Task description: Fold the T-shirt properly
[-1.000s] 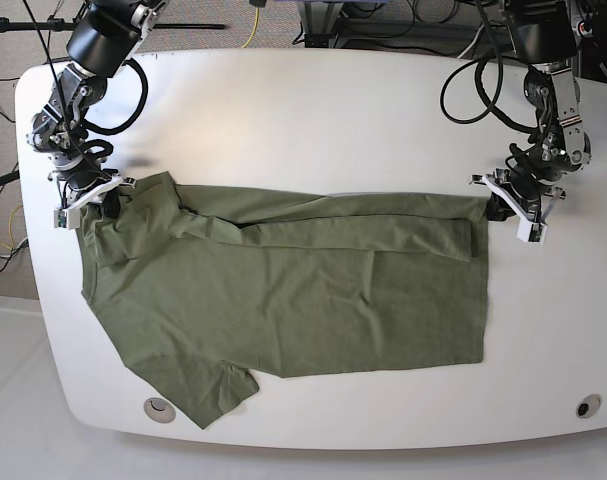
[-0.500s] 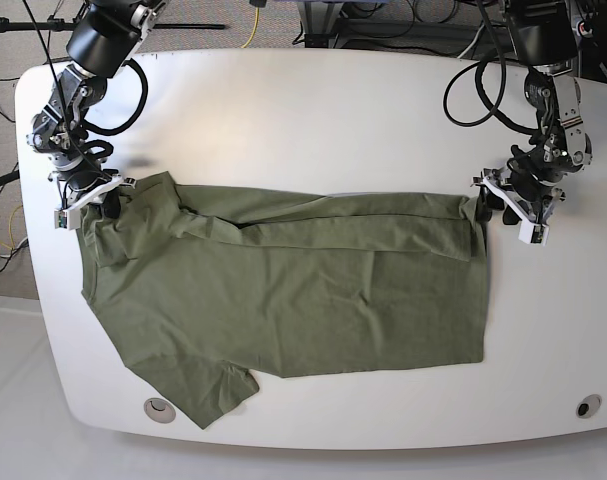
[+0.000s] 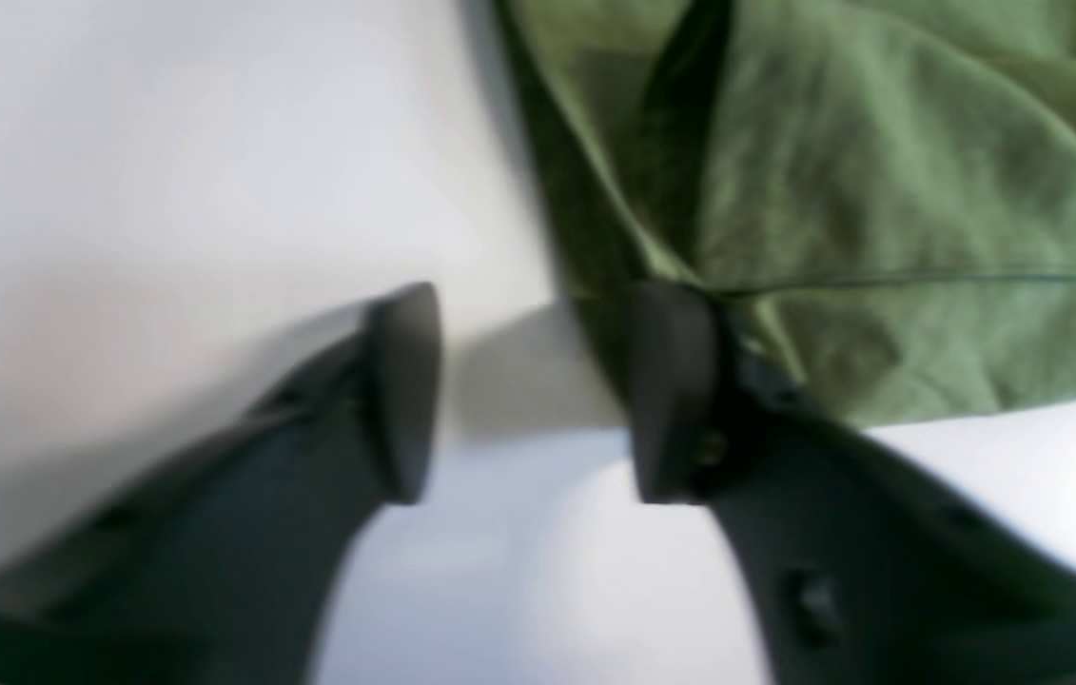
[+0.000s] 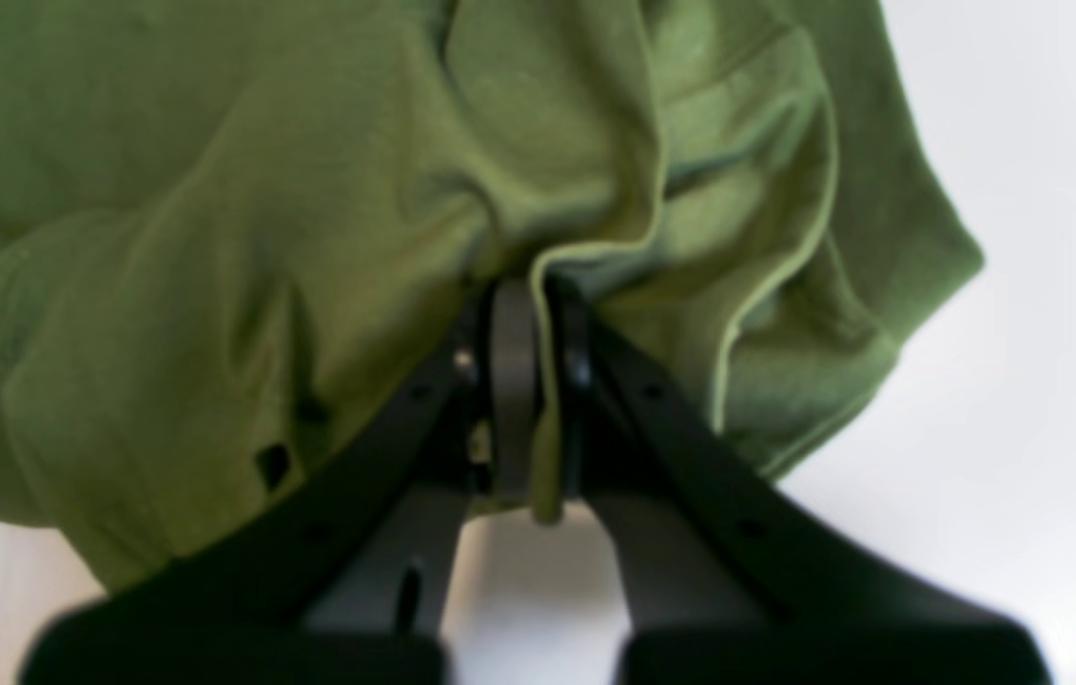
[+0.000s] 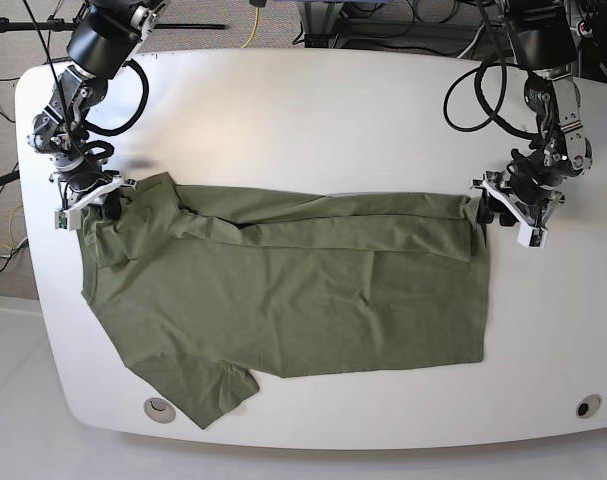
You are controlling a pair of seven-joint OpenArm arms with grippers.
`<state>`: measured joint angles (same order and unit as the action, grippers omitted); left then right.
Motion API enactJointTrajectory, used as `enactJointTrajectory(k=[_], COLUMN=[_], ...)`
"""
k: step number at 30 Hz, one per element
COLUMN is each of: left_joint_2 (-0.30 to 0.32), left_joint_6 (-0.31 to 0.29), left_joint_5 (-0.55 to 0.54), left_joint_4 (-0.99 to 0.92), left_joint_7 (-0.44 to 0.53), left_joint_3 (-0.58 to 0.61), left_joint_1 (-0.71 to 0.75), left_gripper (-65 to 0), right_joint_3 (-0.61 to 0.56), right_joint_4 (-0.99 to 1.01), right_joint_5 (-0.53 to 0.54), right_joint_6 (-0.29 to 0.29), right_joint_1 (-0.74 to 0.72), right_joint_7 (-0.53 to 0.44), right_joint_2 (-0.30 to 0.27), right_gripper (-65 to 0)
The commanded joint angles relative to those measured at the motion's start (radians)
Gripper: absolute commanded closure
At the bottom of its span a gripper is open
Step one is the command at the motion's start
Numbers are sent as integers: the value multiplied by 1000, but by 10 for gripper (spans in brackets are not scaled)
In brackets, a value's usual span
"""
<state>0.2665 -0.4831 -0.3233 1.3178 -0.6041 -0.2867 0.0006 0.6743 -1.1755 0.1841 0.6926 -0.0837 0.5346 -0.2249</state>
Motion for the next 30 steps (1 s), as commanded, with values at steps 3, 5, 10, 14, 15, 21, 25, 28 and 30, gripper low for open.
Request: enactJointTrajectory(k=[3, 5, 10, 14, 15, 21, 25, 28, 30], left_joint_2=[10, 9, 4, 8, 9, 10, 7, 6, 5], left_joint_6=[55, 75, 90, 63, 57, 33, 32, 31, 32], left_joint_5=[-2, 0, 0, -1, 0, 1, 1, 2, 2], left_joint_4=[8, 4, 4, 69, 80, 140, 149, 141, 137], left_joint_7=[30, 34, 42, 35, 35, 34, 31, 30, 30], left_joint_3=[26, 35, 47, 33, 29, 6, 1, 0, 1], left_joint_1=[-21, -23, -26, 5, 13, 71, 83, 85, 82], left_gripper=[-154, -160, -168, -170, -172, -189, -178, -175, -172], right_joint_3=[3, 3, 3, 5, 5, 6, 6, 5, 5], right_joint_4=[-15, -14, -14, -20, -22, -33, -18, -14, -12], right_joint_5=[-7, -6, -4, -4, -4, -4, 0, 1, 1], right_joint_6=[1, 2, 2, 2, 3, 0, 4, 4, 5], right_joint_1=[-7, -5, -4, -4, -3, 6, 0, -2, -2], right_joint_7=[7, 6, 4, -6, -6, -5, -9, -11, -14], right_joint_2=[-13, -13, -14, -13, -13, -12, -14, -15, -15], right_gripper=[-4, -4, -2, -2, -1, 0, -3, -4, -4])
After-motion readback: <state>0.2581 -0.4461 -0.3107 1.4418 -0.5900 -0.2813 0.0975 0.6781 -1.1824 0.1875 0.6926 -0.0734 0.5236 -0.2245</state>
